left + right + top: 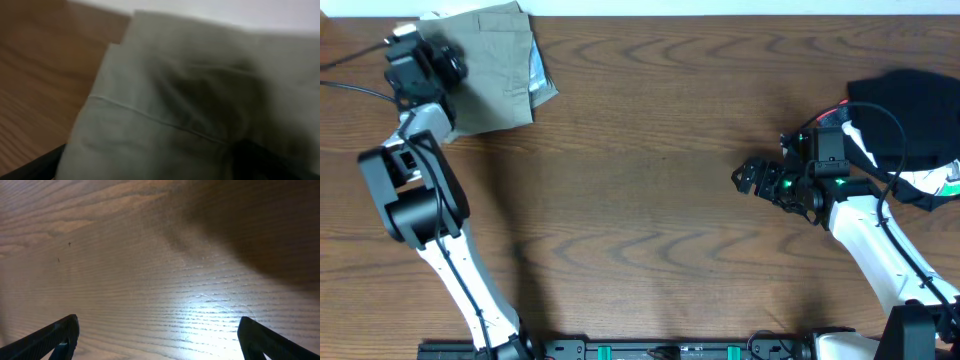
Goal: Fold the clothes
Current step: 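Lower the trousers at the top-left corner and release with the left gripper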
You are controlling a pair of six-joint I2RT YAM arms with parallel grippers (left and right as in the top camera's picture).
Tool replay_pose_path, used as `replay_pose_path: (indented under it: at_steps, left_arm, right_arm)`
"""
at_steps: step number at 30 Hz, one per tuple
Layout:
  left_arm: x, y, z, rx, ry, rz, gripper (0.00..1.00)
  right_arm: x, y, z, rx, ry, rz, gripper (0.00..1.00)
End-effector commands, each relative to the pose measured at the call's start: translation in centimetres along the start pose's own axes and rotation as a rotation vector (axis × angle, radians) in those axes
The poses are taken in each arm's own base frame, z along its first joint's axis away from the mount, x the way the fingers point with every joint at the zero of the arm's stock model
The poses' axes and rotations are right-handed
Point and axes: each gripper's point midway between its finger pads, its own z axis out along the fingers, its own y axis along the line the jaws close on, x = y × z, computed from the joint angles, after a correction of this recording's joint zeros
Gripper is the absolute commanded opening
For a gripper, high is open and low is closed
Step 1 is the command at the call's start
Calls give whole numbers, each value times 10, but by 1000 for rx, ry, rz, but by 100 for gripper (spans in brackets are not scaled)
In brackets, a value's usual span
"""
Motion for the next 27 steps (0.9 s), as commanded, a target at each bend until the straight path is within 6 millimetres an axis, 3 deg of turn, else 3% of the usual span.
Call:
replay_pose_path:
  at_steps: [1,3,5,8,13,15,19,27]
  left_arm:
    - [31,6,13,-16,63,20,98]
    - [24,5,12,-15,47,18,98]
    - [4,4,6,-13,2,16,98]
    - [-43,4,-13,-9,-97,6,98]
    - [-127,0,-60,13,-278,-78,98]
    - [-139,-4,-69,22,-301,-88,98]
    - [-135,-18,-68,41,-290,-80,98]
    - [-74,-32,-20,48,-237,-68,98]
  right_arm:
    - [-4,4,-4,-7,-18,2,99]
    - [-3,4,-4,-7,-18,2,99]
    - [-3,4,-4,-7,-18,2,99]
    - [-4,4,-4,-7,-18,1,99]
    - [-3,4,-3,-7,-18,2,99]
    - [-3,4,-3,-7,-17,1,99]
    - [-3,4,-3,-7,-17,1,99]
    - [-4,3,-4,0,-20,1,99]
